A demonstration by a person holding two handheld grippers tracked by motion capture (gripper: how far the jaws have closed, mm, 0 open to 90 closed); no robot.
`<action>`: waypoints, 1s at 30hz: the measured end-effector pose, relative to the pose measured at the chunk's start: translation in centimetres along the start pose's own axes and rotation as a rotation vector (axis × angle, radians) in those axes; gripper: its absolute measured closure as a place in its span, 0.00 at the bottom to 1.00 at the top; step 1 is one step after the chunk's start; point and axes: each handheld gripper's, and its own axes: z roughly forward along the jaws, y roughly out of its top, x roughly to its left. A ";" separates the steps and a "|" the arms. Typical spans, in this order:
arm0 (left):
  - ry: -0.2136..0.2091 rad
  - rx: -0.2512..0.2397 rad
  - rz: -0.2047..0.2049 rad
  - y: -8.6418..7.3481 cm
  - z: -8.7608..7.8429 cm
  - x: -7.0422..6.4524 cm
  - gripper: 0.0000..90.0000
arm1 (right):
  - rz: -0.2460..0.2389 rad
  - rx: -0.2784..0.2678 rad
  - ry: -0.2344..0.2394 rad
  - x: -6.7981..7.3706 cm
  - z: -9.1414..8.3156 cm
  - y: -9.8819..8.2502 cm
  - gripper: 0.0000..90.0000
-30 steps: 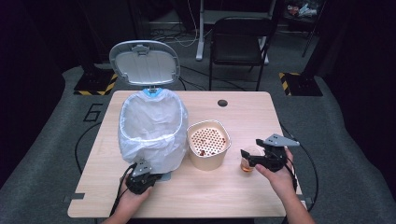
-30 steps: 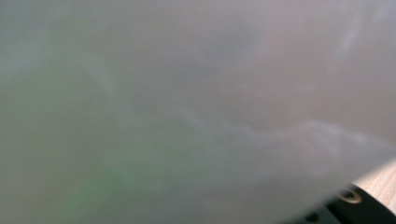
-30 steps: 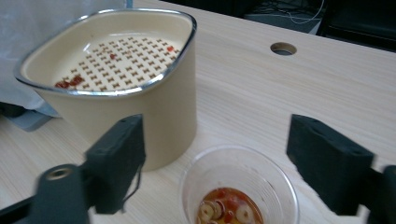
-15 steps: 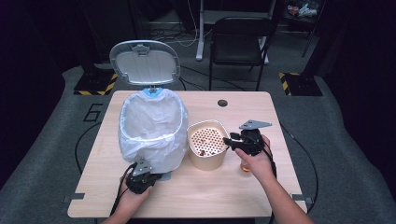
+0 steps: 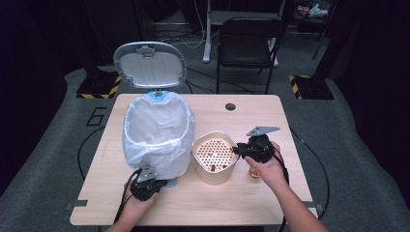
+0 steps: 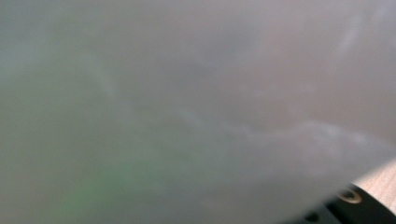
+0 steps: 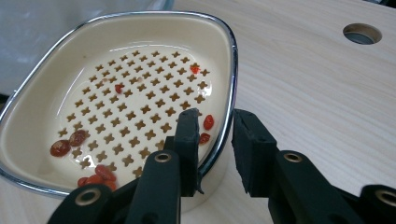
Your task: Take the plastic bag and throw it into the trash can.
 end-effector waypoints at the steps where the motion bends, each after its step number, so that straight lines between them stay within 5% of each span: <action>1: 0.000 0.000 0.000 0.0 0.0 0.0 1.00 | -0.004 -0.001 0.003 0.2 -0.3 -0.3 0.79; 5: -0.002 -0.002 0.000 0.0 0.0 0.0 1.00 | -0.019 -0.007 0.009 1.0 -1.3 -1.3 0.76; 8: -0.001 -0.001 -0.001 0.0 0.0 0.0 1.00 | -0.007 -0.079 0.018 1.4 -2.5 -1.9 0.57; 11: -0.001 -0.001 -0.001 0.0 0.0 0.0 1.00 | 0.001 -0.178 -0.026 1.5 -4.1 -2.3 0.40; 14: 0.000 -0.001 -0.002 0.0 0.0 0.0 1.00 | -0.011 -0.229 -0.120 0.8 -5.6 -3.3 0.27; 20: -0.003 -0.003 -0.002 0.0 0.0 0.0 1.00 | 0.032 -0.174 -0.196 -1.2 -5.6 -6.3 0.08; 25: -0.003 -0.001 -0.003 0.0 0.0 0.0 1.00 | 0.074 -0.131 -0.192 -2.2 -4.0 -8.1 0.05; 30: -0.001 0.000 -0.006 0.0 0.0 0.0 1.00 | 0.048 -0.088 -0.195 -2.3 -1.7 -8.8 0.07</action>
